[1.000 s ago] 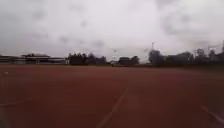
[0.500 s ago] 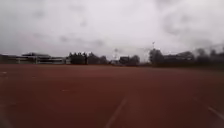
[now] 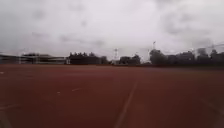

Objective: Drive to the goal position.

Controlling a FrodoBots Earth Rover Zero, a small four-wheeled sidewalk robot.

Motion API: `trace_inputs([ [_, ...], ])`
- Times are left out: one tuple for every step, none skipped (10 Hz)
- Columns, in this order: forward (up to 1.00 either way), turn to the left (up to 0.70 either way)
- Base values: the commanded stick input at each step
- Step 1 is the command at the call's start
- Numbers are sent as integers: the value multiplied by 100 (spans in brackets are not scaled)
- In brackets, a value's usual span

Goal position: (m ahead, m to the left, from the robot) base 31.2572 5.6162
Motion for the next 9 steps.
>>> trace_inputs([
  [50,0],
  [50,0],
  [50,0],
  [50,0],
  [50,0],
  [50,0],
  [50,0],
  [50,0],
  [50,0],
])
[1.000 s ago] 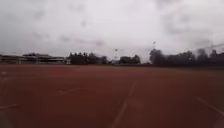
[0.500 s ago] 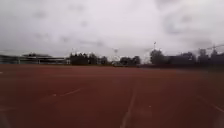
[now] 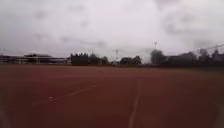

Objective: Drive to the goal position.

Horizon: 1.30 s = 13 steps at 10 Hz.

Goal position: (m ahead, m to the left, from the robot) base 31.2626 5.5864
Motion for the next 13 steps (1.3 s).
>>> trace_inputs([
  [50,0],
  [50,0],
  [50,0],
  [50,0],
  [50,0],
  [50,0],
  [50,0],
  [50,0],
  [50,0],
  [50,-27],
  [50,-50],
  [50,-50],
  [50,0],
])
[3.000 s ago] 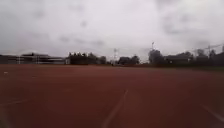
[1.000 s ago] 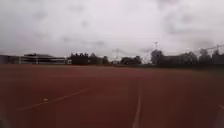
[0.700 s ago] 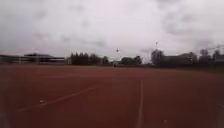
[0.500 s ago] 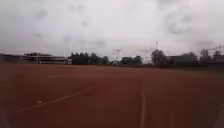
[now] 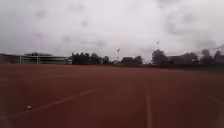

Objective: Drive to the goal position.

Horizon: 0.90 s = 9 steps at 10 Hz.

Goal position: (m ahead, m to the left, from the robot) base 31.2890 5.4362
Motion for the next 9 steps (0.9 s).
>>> trace_inputs([
  [50,0],
  [50,0],
  [50,0],
  [50,0],
  [50,0],
  [50,0],
  [50,0],
  [50,0],
  [50,0],
])
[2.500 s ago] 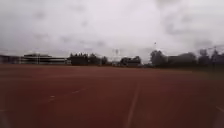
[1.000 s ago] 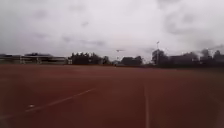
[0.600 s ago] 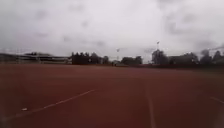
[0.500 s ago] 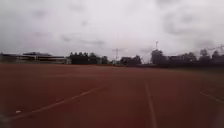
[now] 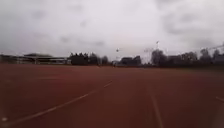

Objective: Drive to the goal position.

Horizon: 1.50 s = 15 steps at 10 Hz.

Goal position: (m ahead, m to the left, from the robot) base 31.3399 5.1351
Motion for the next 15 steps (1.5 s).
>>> trace_inputs([
  [50,0],
  [50,0],
  [50,0],
  [50,0],
  [50,0],
  [50,0],
  [50,0],
  [50,0],
  [50,0],
  [50,0],
  [50,0],
  [50,0],
  [50,0],
  [50,-11],
  [50,-45],
])
